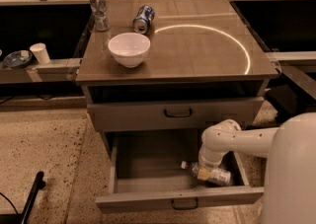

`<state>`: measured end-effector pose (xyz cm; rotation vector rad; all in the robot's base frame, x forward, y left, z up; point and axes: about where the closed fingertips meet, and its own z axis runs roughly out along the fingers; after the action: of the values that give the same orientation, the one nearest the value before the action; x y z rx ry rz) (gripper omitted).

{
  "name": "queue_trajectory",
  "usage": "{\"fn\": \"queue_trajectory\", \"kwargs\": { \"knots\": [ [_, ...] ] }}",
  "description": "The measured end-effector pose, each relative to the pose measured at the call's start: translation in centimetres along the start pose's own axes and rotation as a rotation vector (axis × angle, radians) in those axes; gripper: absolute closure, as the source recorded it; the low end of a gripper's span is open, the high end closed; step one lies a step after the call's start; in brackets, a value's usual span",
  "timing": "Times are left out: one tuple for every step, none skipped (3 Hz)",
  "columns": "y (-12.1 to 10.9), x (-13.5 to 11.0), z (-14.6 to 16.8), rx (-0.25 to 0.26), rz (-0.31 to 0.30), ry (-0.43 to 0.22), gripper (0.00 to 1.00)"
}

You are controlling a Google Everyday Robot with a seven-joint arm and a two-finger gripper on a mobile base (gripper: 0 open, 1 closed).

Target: Pick blue plastic bottle from middle drawer and place on counter

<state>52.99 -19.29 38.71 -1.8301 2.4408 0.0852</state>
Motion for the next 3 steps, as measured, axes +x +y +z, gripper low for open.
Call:
{"fn": "queue_trajectory", "kwargs": {
  "knots": [
    [0.0,0.3,1.0,-0.019,-0.005,-0.001,0.73],
    [0.3,0.4,1.0,-0.023,-0.008,-0.007,0.77],
    [0.2,-0.4,-1.9,0.016,-0.029,-0.037,0.95]
  ]
}}
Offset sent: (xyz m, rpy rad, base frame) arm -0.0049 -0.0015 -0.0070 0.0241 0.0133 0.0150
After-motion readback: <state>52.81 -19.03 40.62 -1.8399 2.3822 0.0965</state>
